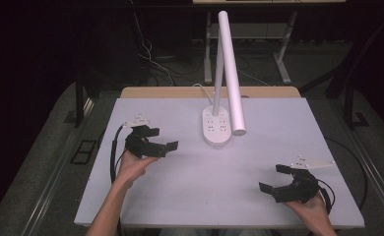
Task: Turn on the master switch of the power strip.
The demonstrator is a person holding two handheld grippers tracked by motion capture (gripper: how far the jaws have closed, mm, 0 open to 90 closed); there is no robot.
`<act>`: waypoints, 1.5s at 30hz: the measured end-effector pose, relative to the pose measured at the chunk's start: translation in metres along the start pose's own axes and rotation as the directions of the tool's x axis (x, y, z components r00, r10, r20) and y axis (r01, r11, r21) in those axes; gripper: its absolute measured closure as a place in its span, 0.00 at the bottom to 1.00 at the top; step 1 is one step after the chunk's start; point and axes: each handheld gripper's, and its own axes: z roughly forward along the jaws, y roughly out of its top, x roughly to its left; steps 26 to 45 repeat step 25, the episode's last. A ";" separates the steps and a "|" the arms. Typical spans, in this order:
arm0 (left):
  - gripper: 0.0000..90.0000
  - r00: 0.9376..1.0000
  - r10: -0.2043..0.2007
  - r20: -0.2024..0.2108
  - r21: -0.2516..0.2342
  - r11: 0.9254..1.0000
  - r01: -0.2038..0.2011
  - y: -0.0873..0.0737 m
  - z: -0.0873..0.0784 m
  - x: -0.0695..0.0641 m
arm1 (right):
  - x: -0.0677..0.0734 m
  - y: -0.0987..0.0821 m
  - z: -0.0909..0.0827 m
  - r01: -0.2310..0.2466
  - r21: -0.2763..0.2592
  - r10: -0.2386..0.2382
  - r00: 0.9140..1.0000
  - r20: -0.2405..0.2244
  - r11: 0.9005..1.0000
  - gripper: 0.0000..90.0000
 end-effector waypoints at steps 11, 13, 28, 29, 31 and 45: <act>0.00 1.000 0.023 0.016 0.017 1.000 -0.024 -0.035 -0.009 -0.019 | 0.001 -0.001 -0.001 -0.001 -0.005 0.001 1.000 0.003 1.000 0.00; 0.00 1.000 0.022 0.020 0.016 1.000 -0.023 -0.042 -0.012 -0.021 | 0.001 -0.001 -0.001 -0.008 -0.002 0.008 1.000 -0.001 1.000 0.00; 0.00 1.000 -0.025 0.007 0.037 0.999 0.025 -0.077 -0.023 -0.022 | 0.004 -0.004 -0.001 -0.001 0.003 0.001 1.000 -0.008 1.000 0.00; 0.00 1.000 -0.025 0.007 0.037 0.999 0.025 -0.077 -0.023 -0.022 | 0.004 -0.004 -0.001 -0.001 0.003 0.001 1.000 -0.008 1.000 0.00; 0.00 1.000 -0.025 0.007 0.037 0.999 0.025 -0.077 -0.023 -0.022 | 0.004 -0.004 -0.001 -0.001 0.003 0.001 1.000 -0.008 1.000 0.00; 0.00 1.000 -0.025 0.007 0.037 0.999 0.025 -0.077 -0.023 -0.022 | 0.004 -0.004 -0.001 -0.001 0.003 0.001 1.000 -0.008 1.000 0.00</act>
